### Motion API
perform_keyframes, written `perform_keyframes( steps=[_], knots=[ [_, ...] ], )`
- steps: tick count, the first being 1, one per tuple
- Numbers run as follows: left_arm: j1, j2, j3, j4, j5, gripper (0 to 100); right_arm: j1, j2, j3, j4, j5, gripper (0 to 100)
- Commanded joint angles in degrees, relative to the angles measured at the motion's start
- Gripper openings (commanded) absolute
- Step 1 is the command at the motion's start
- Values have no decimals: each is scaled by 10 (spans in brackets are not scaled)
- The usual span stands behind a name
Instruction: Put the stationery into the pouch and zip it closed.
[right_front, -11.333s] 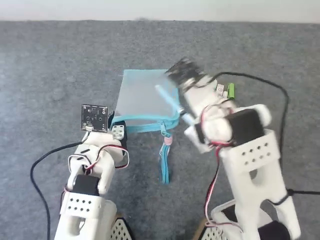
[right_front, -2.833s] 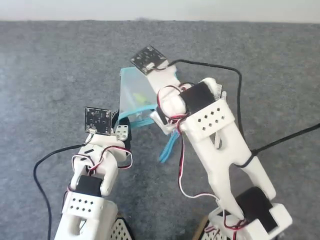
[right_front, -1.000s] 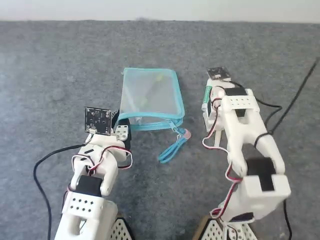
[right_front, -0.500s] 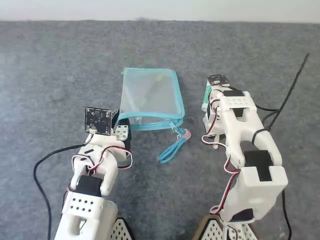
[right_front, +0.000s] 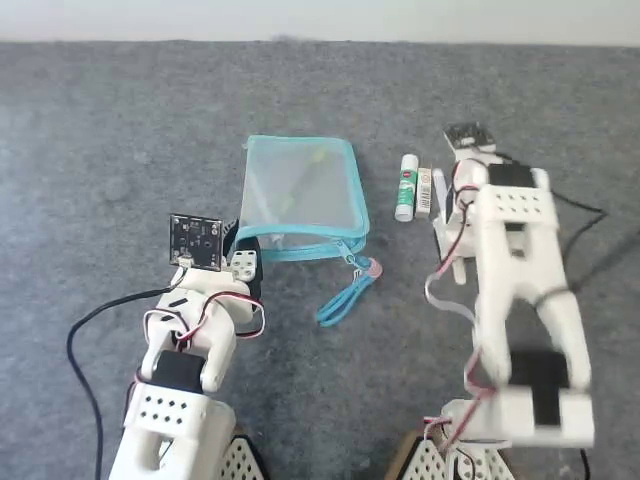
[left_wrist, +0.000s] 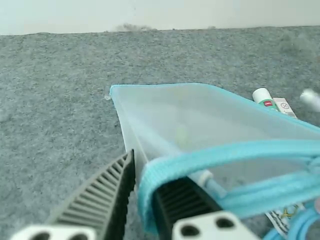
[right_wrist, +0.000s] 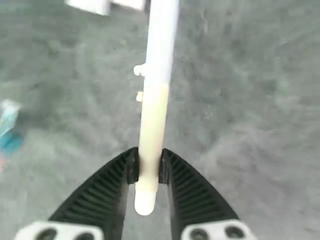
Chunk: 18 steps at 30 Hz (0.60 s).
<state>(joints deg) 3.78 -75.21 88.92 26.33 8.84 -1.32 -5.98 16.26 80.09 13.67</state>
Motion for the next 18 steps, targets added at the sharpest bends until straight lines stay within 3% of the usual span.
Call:
perform_keyframes(
  steps=[1,4,8,14,18],
  knots=[
    [4,-10,-2,2,-5,12,-5,-169,-46,84,59,6],
    [4,-10,-2,2,-5,12,-41,-252,-59,155,109,6],
    [4,-10,-2,2,-5,12,-141,-320,-64,225,146,6],
    [1,-10,-1,2,-5,12,-257,-379,-32,230,156,6],
    [2,-10,-1,1,-5,12,-295,-371,13,232,150,6]
  ],
)
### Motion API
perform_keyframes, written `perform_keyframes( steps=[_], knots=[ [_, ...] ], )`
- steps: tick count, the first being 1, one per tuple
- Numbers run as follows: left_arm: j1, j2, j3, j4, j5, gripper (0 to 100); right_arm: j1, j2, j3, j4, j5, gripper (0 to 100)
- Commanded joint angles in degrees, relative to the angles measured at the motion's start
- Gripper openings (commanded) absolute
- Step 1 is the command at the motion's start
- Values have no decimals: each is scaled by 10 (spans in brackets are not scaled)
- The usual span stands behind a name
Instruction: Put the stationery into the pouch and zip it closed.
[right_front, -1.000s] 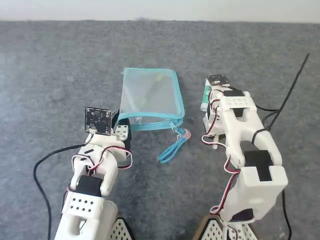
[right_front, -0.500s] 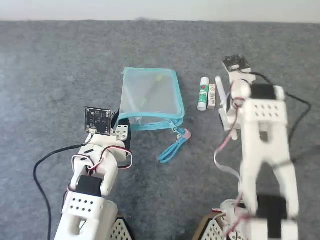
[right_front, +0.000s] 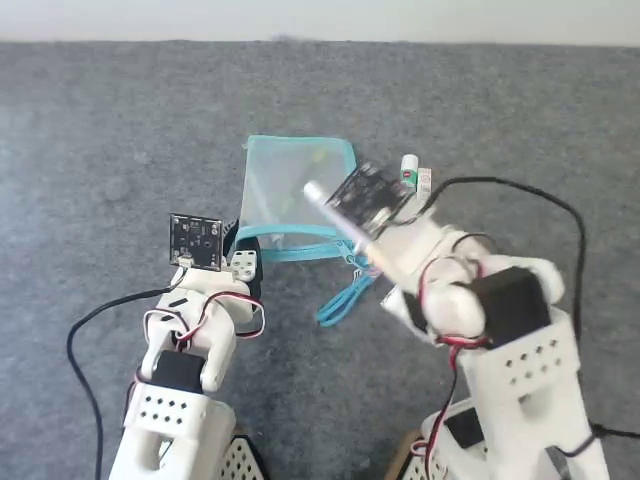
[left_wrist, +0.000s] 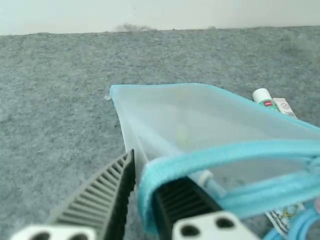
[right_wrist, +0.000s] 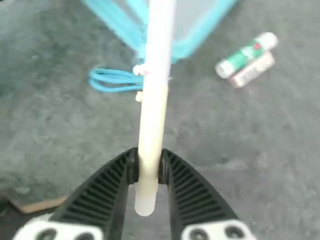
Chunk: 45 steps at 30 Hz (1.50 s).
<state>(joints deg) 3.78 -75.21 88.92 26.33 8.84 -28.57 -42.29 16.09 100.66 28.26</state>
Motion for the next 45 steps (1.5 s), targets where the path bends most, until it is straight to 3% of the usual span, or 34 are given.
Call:
perform_keyframes(
  steps=[1,7,12,20,24,33,39,45],
  knots=[
    [3,-10,-1,1,-5,12,-26,-2,25,26,-4,6],
    [3,-5,0,-17,-6,12,-56,8,56,26,-70,6],
    [0,-5,11,-53,-11,12,-95,9,100,26,-62,6],
    [0,-5,12,-57,-21,12,-68,27,95,26,-62,6],
    [4,-5,12,-57,-21,12,-33,94,28,25,-84,6],
    [4,-6,14,-44,-21,12,-35,319,-215,23,-145,6],
    [4,-6,14,-44,-21,12,-90,400,-335,22,-161,6],
    [4,-6,14,-44,-21,12,-151,420,-366,9,-148,6]
  ],
)
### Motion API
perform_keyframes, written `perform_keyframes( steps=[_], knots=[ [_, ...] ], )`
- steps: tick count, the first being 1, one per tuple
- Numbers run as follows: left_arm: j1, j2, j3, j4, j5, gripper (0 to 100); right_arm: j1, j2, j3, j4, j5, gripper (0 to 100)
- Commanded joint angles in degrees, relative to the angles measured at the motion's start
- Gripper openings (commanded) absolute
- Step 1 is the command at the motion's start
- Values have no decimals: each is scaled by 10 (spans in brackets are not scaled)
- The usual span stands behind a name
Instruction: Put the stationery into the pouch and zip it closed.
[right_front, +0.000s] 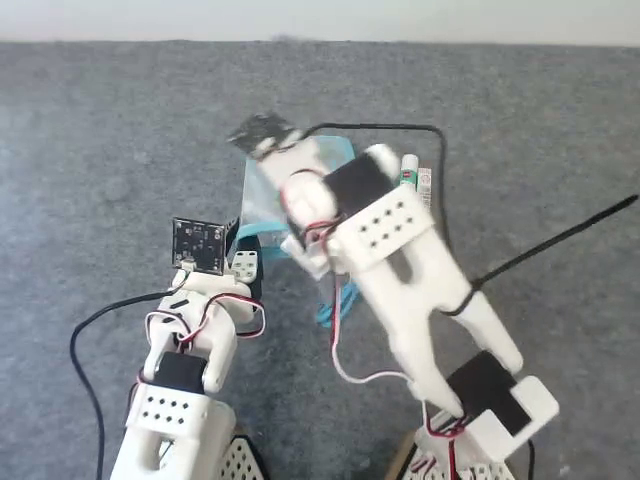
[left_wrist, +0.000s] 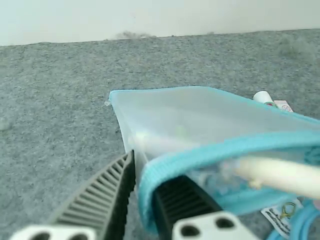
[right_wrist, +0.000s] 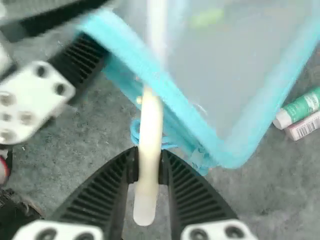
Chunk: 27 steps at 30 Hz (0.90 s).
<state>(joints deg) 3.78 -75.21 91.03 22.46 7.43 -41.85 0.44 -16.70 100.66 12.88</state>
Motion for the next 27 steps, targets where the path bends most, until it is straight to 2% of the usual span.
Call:
perform_keyframes(
  steps=[1,7,14,22,25,27],
  knots=[
    [4,-6,-7,-5,-7,12,-20,-8,-39,-1,10,6],
    [4,-6,-7,-5,-7,12,-22,-14,-40,-64,9,12],
    [4,-6,-7,-5,-7,12,-24,-15,-39,-107,7,186],
    [4,-6,-7,-6,-8,12,-28,-131,-25,-114,5,187],
    [4,-6,-7,-6,-8,12,-24,-208,24,-119,1,187],
    [4,-6,-7,-6,-8,12,3,-257,74,-136,0,187]
  ],
)
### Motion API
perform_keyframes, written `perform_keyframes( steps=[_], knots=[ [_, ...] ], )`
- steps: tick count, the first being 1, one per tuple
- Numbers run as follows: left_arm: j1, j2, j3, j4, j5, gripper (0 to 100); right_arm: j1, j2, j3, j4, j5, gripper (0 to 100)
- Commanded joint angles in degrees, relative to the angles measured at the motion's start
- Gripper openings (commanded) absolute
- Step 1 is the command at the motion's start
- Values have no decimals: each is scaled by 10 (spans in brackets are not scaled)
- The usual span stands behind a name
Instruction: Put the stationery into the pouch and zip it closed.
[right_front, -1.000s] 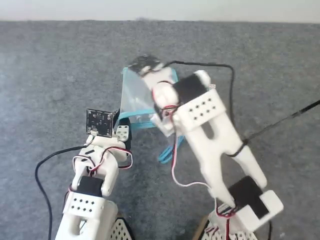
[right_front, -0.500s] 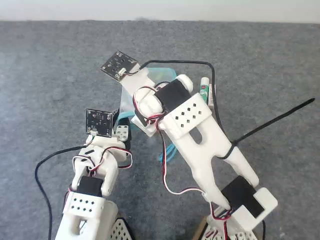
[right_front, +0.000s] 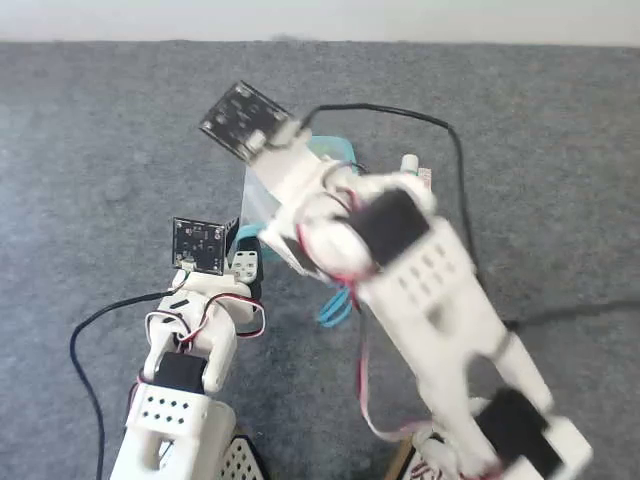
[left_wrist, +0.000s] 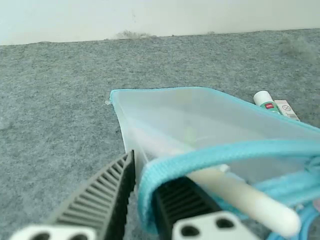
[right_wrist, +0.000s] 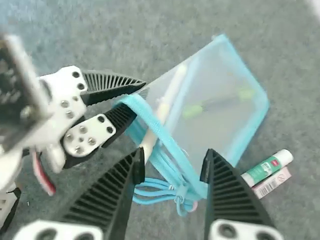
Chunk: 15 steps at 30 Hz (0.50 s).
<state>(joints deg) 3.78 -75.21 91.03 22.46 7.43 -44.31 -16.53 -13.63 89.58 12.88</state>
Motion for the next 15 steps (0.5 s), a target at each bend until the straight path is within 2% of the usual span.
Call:
perform_keyframes(
  steps=[1,3,5,8,12,15],
  knots=[
    [4,-6,-7,-6,-8,12,48,-109,71,-39,0,187],
    [4,-6,-7,-5,-8,12,93,-141,131,-65,2,186],
    [4,-6,-7,-5,-8,12,102,-156,188,-72,13,186],
    [4,-6,-7,-6,-8,12,54,-171,264,-76,62,140],
    [4,-6,-7,-6,-8,12,-19,-182,323,-114,46,96],
    [2,-6,-7,-5,-8,12,-32,-175,355,-154,40,91]
  ],
)
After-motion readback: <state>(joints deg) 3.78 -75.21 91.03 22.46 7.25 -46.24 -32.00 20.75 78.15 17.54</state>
